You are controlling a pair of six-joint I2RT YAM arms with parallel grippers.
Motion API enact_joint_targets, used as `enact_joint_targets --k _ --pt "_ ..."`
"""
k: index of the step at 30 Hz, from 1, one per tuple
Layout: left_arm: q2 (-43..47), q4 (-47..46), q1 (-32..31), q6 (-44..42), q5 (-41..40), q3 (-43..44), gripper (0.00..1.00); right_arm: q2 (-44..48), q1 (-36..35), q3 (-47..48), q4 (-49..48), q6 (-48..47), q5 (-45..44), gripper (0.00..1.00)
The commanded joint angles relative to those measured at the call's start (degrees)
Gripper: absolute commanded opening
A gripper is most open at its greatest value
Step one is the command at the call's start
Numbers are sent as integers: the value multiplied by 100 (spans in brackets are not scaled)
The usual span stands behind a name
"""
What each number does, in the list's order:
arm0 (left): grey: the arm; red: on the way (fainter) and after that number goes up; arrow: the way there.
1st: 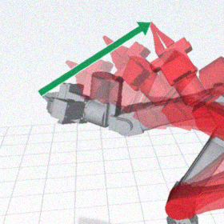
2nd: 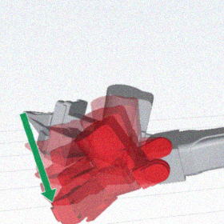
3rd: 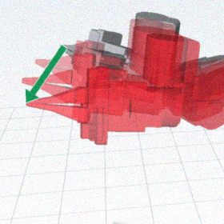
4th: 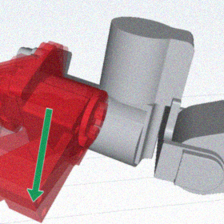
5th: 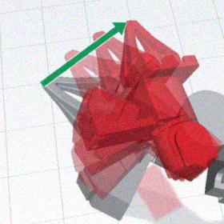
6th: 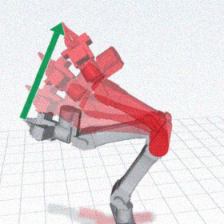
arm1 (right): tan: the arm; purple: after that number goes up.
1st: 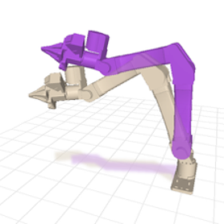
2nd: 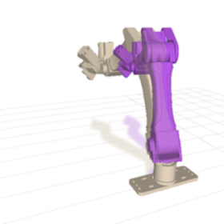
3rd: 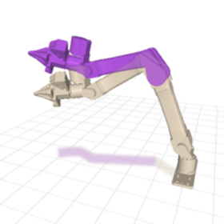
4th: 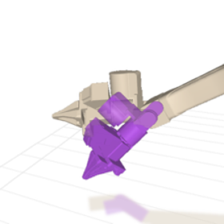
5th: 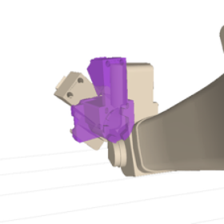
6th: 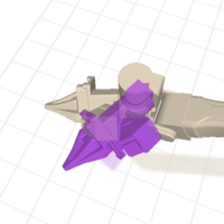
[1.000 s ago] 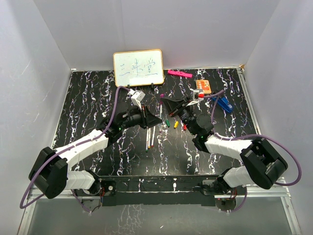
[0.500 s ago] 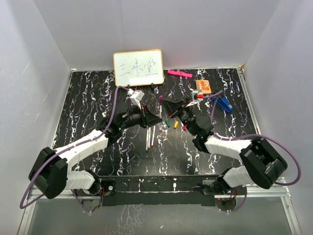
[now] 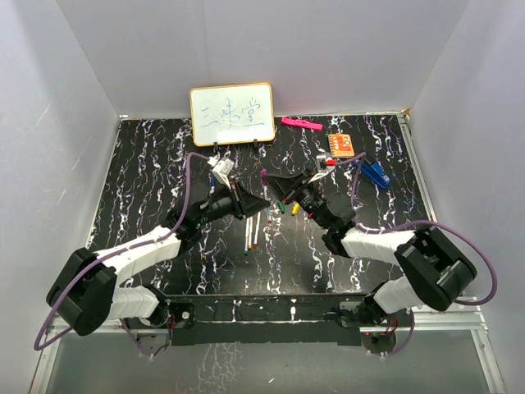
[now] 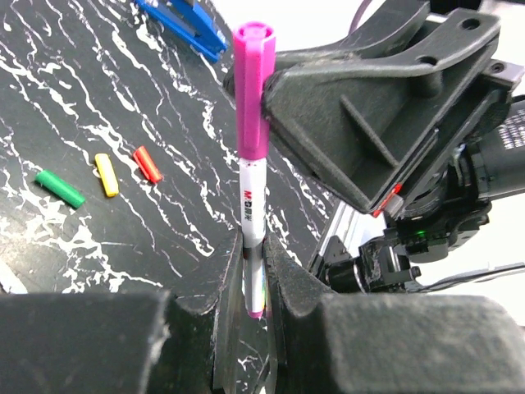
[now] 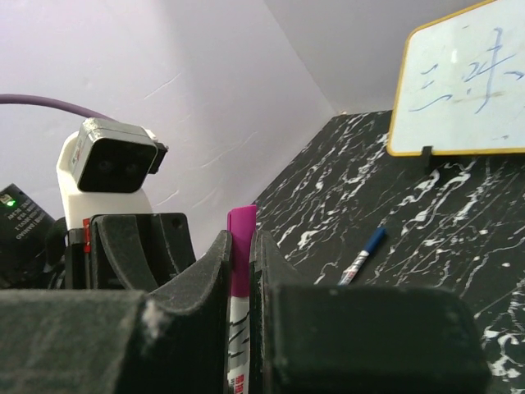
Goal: Insert the pens into the pen caps
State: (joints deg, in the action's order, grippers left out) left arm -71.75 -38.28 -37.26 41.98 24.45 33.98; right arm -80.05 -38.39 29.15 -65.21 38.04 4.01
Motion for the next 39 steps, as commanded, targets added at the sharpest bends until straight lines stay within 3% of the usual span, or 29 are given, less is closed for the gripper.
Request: enact_joint_targets --k 1,5,18,39 --pt "381 -1613 -19 292 41 -160 0 -319 3 115 -317 280 592 0" --pt "475 -2158 -19 408 68 -245 0 -551 1 137 -616 553 914 0" --pt "1360 -1255 -7 -249 -529 -219 0 -418 10 118 14 403 822 0" --pt "1419 -1177 56 -744 -1163 12 0 -265 -204 -222 705 172 925 0"
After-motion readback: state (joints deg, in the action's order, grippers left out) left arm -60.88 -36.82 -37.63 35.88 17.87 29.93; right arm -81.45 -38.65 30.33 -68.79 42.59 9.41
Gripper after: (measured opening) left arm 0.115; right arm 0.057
